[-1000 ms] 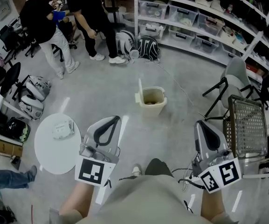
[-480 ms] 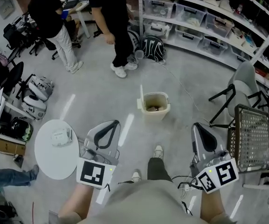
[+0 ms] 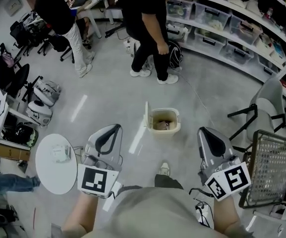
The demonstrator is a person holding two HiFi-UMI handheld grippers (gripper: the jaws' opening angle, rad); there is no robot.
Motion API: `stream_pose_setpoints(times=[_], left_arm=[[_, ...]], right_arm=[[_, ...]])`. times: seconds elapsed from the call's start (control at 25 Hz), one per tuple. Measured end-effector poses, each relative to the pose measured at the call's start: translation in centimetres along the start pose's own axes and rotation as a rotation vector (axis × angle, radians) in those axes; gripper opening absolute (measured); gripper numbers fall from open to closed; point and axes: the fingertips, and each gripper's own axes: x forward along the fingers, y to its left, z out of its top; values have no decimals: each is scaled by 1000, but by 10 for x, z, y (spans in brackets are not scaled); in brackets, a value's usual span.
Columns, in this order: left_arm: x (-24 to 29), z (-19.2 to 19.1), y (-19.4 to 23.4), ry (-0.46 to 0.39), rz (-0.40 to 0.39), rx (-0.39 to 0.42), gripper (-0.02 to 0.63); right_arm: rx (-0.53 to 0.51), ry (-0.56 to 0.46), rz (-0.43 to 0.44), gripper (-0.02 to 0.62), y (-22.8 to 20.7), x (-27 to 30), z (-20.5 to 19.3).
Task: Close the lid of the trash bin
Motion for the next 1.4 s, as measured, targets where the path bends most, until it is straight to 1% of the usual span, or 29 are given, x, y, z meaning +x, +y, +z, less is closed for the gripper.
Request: stream_pose_setpoints(times=[0.2, 0.36, 0.52, 0.72, 0.84, 1.0, 1.16, 1.4], left_arm=[[34, 2, 2, 23, 47, 0, 3], [55, -1, 0, 41, 45, -6, 2], [74, -14, 6, 67, 47, -19, 3], [102, -37, 13, 86, 11, -55, 3], [118, -61, 23, 117, -10, -76, 3], [147, -98, 40, 142, -47, -66, 3], [180, -154, 56, 205, -72, -92, 3], [242, -243, 54, 287, -129, -135, 2]], right_arm=[[-6, 22, 45, 3, -40, 31, -5], [19, 40, 49, 3, -61, 50, -17], [48, 57, 34, 3, -74, 64, -28], [68, 99, 9, 3, -86, 78, -50], [80, 126, -4, 3, -90, 89, -67], [85, 163, -12, 3, -98, 116, -93], [105, 199, -24, 3, -108, 150, -130], [153, 233, -61, 3, -132, 195, -198]])
